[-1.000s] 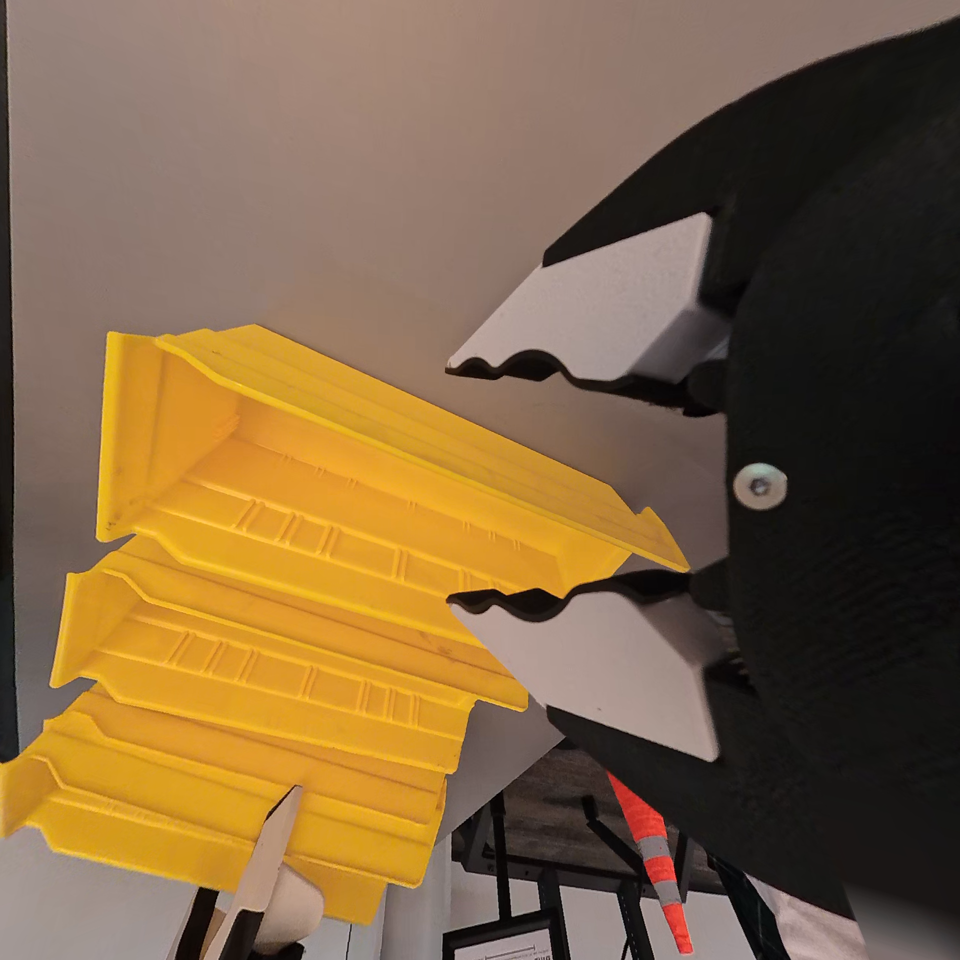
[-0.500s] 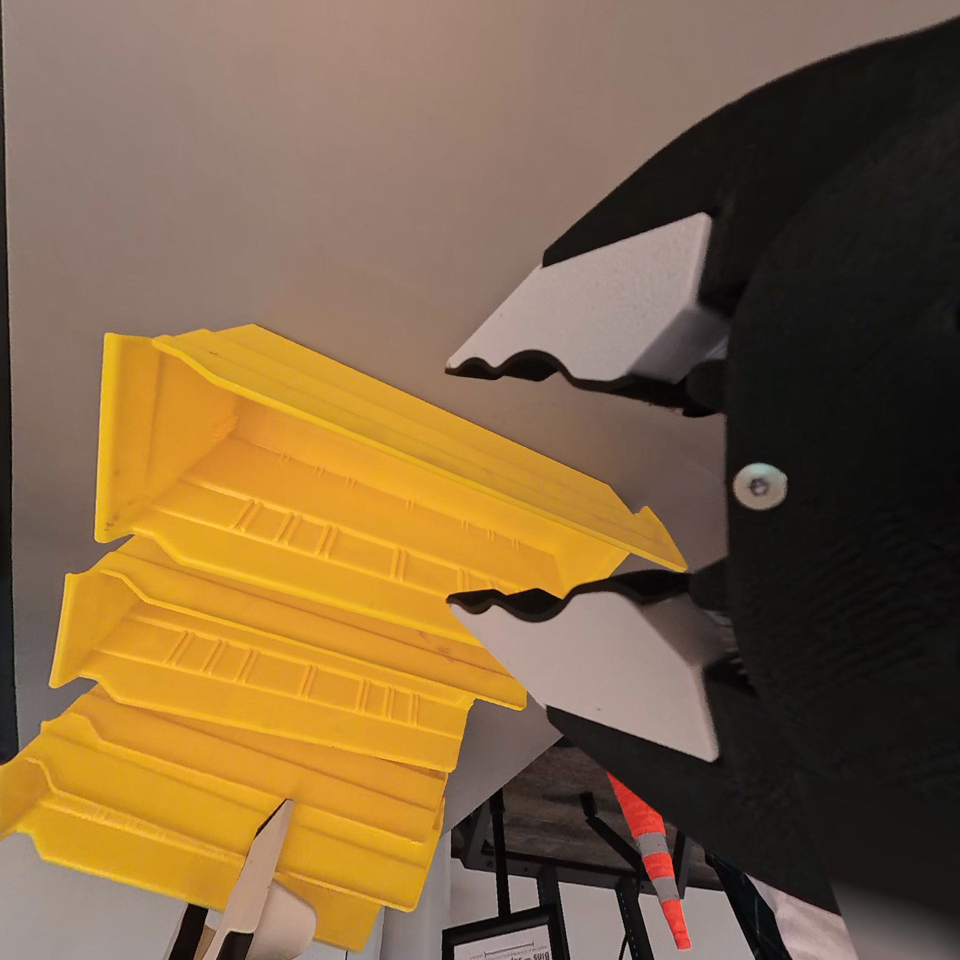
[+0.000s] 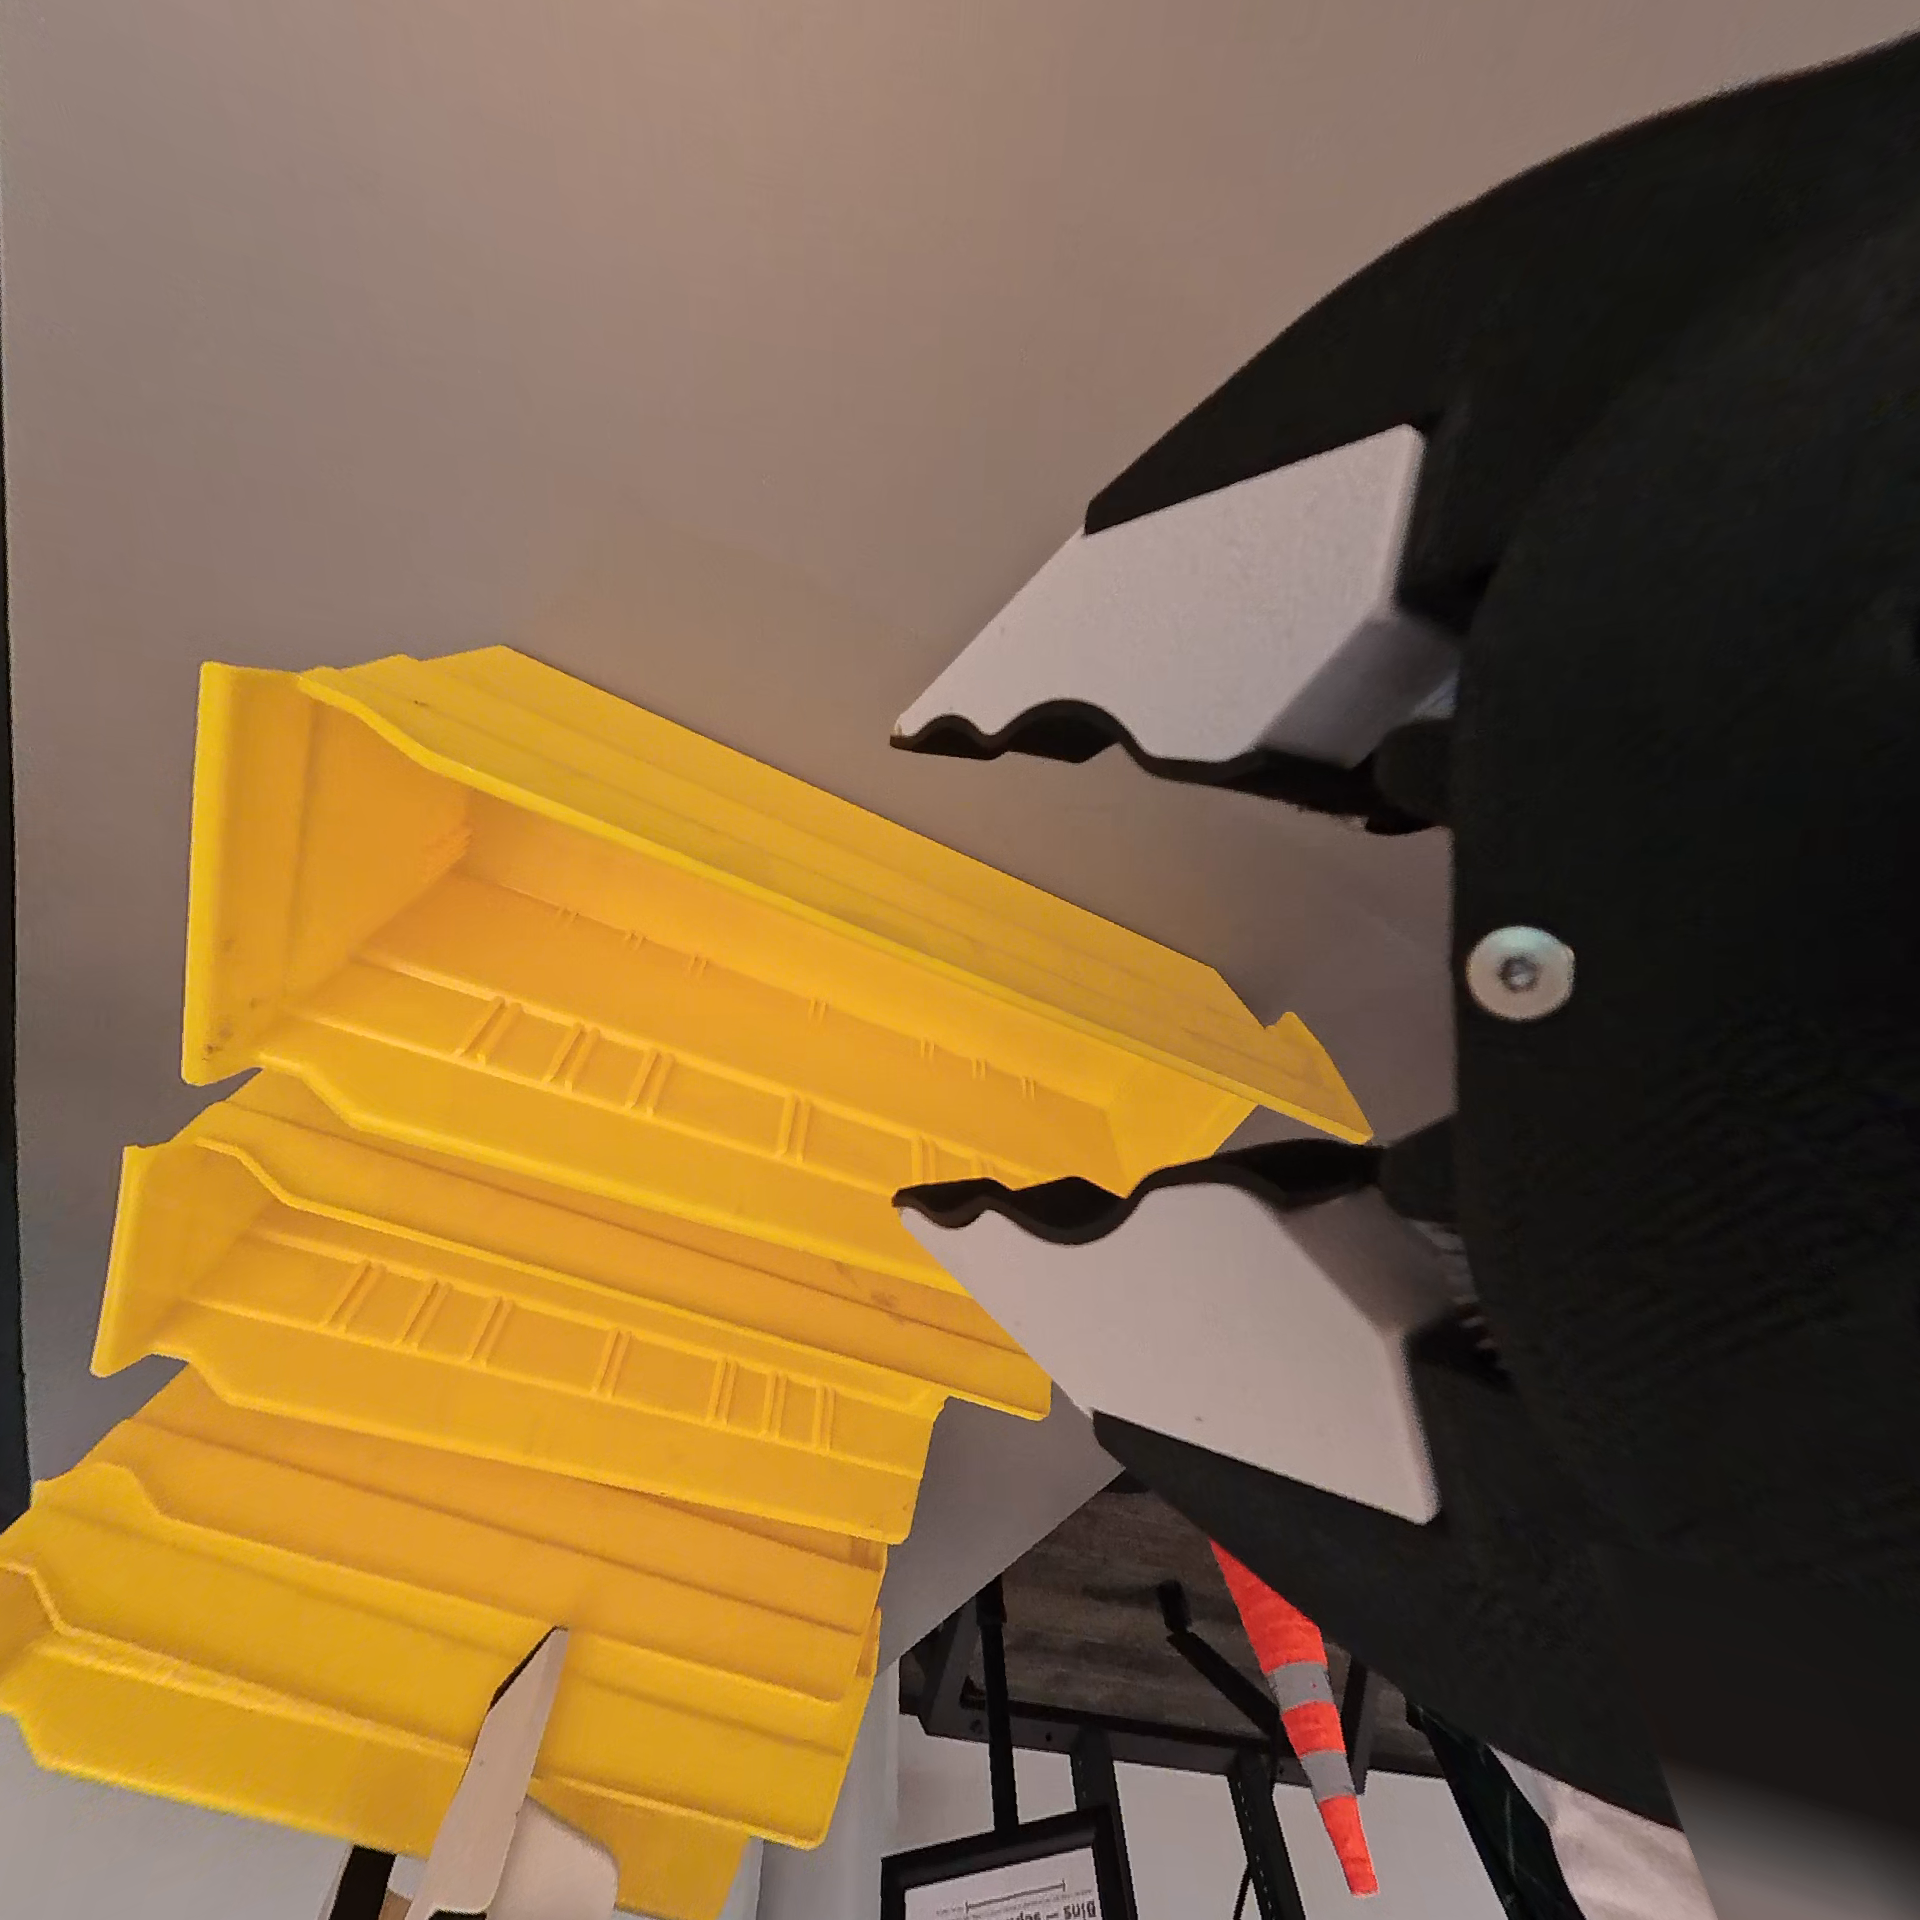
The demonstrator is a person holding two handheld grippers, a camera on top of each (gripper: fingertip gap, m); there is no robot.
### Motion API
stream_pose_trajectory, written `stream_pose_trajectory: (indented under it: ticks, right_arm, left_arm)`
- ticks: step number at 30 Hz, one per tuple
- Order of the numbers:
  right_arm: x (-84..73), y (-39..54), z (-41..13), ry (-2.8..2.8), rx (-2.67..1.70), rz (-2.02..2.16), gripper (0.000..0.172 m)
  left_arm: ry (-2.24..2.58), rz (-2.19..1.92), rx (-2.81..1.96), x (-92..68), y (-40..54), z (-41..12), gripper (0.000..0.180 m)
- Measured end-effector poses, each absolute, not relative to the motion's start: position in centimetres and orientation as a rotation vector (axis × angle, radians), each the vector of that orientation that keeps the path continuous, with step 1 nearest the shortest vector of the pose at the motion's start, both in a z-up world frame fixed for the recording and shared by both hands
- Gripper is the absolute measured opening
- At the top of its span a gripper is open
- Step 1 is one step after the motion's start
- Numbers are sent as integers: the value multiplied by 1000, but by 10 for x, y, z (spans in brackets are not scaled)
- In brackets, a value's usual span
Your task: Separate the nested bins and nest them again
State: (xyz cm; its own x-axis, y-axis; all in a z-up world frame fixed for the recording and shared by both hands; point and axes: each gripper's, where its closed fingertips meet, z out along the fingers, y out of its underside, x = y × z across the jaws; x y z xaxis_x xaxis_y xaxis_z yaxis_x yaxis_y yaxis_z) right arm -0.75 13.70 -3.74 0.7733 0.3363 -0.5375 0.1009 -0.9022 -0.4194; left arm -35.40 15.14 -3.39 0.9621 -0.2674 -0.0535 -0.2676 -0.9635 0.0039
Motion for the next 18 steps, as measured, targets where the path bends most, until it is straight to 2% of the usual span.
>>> stream_pose_trajectory:
  ticks: [18]
  right_arm:
    - [-7, 136, -41, -332, -2615, 896, 82]
  left_arm:
    - [447, 102, -3101, -351, 153, -26, 119]
